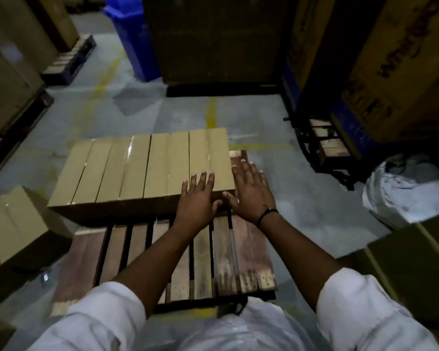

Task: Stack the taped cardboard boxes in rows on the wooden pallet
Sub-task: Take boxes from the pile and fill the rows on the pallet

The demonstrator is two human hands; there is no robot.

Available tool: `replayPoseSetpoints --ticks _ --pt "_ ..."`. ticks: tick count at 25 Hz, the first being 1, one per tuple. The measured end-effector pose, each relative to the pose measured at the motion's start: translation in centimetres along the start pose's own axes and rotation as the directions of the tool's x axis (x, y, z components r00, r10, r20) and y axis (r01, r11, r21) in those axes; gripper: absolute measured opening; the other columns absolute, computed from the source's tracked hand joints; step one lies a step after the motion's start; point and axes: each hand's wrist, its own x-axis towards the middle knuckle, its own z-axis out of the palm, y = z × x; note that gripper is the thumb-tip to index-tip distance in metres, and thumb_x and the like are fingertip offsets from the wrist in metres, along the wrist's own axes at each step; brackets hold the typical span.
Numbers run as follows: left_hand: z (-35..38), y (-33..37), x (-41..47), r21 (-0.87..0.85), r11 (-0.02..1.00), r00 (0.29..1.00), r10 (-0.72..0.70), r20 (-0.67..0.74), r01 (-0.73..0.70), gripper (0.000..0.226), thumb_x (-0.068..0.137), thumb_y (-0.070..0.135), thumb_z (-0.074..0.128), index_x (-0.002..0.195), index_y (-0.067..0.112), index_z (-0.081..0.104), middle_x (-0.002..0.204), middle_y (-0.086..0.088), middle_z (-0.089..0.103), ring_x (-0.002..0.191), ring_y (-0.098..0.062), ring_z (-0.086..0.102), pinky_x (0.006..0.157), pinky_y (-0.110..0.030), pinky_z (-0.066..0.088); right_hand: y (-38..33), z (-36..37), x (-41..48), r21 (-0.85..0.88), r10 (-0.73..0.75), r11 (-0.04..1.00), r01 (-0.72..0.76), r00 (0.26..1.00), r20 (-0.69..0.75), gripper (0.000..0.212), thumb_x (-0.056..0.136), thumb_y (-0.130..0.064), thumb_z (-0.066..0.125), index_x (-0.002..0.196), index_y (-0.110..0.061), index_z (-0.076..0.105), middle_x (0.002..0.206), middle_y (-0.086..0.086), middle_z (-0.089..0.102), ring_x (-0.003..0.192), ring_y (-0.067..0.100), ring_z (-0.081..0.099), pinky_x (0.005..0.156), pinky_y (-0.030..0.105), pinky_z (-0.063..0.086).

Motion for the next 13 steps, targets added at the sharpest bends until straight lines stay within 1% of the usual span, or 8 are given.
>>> replayPoseSetpoints --ticks 4,6,9,13 --pt "-1.3 -0.3 -4.9 -0.066 0.996 0.997 0.056 -0.045 -0.059 0.083 0.103 0.051 0.049 0.165 0.022 0.002 0.172 -0.005 0.004 0.158 -0.029 0.002 0.128 -0.049 0.004 -2.1 -1.5 -6.4 0.017 0.09 0.996 -0.089 0.995 -0.05 0.082 0.101 -0.06 0.041 0.164 -0.017 0.011 0.171 0.014 0.002 0.158 0.032 -0.002 0.126 0.049 0.003" --pt "-1.9 -0.2 -7.2 -0.111 0.991 0.996 0.063 -0.058 -0.069 0.083 0.103 0.052 0.049 0.165 0.022 0.003 0.172 -0.005 0.005 0.158 -0.029 0.002 0.128 -0.048 0.004 -2.8 -2.5 -8.8 -0.01 0.09 0.996 -0.091 0.994 -0.055 0.082 0.102 -0.06 0.041 0.165 -0.017 0.01 0.171 0.015 0.002 0.158 0.032 -0.002 0.127 0.05 0.003" --pt "-2.5 0.4 -9.9 -0.147 0.985 0.993 0.075 -0.089 -0.087 0.083 0.102 0.052 0.05 0.165 0.023 0.005 0.172 -0.005 0.007 0.158 -0.03 0.004 0.128 -0.049 0.005 -2.8 -4.1 -11.8 -0.045 0.112 0.992 -0.118 0.988 -0.11 0.081 0.102 -0.061 0.039 0.164 -0.017 0.011 0.171 0.015 0.004 0.158 0.033 0.0 0.127 0.052 0.005" --pt "-3.7 2.6 -11.1 -0.176 0.969 0.976 0.147 -0.161 -0.175 0.082 0.102 0.054 0.05 0.165 0.023 0.008 0.172 -0.004 0.009 0.158 -0.033 0.006 0.127 -0.05 0.007 -1.7 -6.4 -14.4 -0.081 0.154 0.982 -0.169 0.974 -0.168 0.081 0.101 -0.061 0.041 0.164 -0.018 0.013 0.171 0.016 0.006 0.158 0.034 0.0 0.126 0.053 0.009"
